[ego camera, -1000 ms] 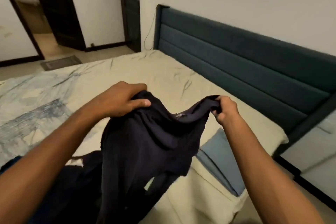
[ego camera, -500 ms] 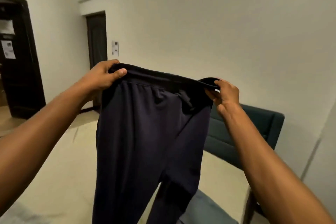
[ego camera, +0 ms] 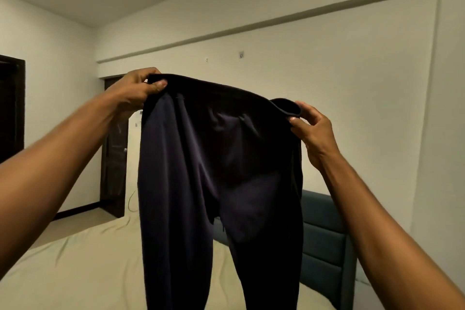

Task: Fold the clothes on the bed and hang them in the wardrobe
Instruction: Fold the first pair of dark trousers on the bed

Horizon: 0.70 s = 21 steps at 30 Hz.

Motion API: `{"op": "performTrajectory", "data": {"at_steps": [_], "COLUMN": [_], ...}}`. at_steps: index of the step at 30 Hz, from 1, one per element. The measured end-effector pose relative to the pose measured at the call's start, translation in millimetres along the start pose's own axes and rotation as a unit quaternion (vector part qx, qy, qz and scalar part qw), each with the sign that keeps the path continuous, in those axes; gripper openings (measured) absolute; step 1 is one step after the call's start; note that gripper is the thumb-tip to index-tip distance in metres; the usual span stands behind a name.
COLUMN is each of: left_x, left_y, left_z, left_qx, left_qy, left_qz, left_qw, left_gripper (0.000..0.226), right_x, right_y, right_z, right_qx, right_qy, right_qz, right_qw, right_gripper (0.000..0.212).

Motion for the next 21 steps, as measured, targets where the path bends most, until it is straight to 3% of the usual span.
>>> {"op": "performTrajectory", "data": {"at_steps": [4,6,8,10,11,15,21], "left_x": [-4.6,-5.5,-2.9,-0.6,0.4,-6.2,-17.5], "left_y": [8.2,5.9,2.0,-1.3,-3.2,-15.9,-10.0], "left_z": [-11.3,-18.1,-24.9,-31.2,-34.1,-42.9,-53.3], "left_qx": [-0.028,-0.088,-0.118,-0.110,-0.103,-0.100,-0.152], "left_qy": [-0.091,-0.169,-0.229,-0.246,-0.240,-0.188,-0.131], "left_qz": [-0.025,-0.022,0.005,0.022,0.021,0.012,-0.016], "left_qw": [0.995,0.981,0.966,0.963,0.965,0.977,0.979], "left_gripper": [0.014,0.013,0.039,0.064,0.064,0.016,0.011], "right_x": [-21.3,-30.9,-33.0,-31.9,-29.2,-18.7,-5.3], "right_y": [-23.2,-31.9,-37.2,-35.6,-35.5,-39.2,-42.9], "right_z": [19.8,30.4,37.6,41.4,43.6,46.5,58.0], "right_qx": [0.082,0.168,0.222,0.180,0.140,0.063,0.156], "right_qy": [0.099,0.133,0.131,0.086,0.061,-0.050,-0.176], "right_qz": [0.026,0.046,0.066,0.076,0.076,0.063,0.042], "right_qw": [0.991,0.976,0.964,0.977,0.985,0.995,0.971], "right_gripper": [0.005,0.016,0.020,0.019,0.017,0.011,0.017]}}
Point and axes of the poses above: each hand's wrist, its own x-axis away from the middle knuckle, its own z-axis out of the back of the hand, y = z × x, the point moved 4 cm from there along -x, towards the middle knuckle, and after that the axes turned 5 degrees about -z, right-handed, at the moved point
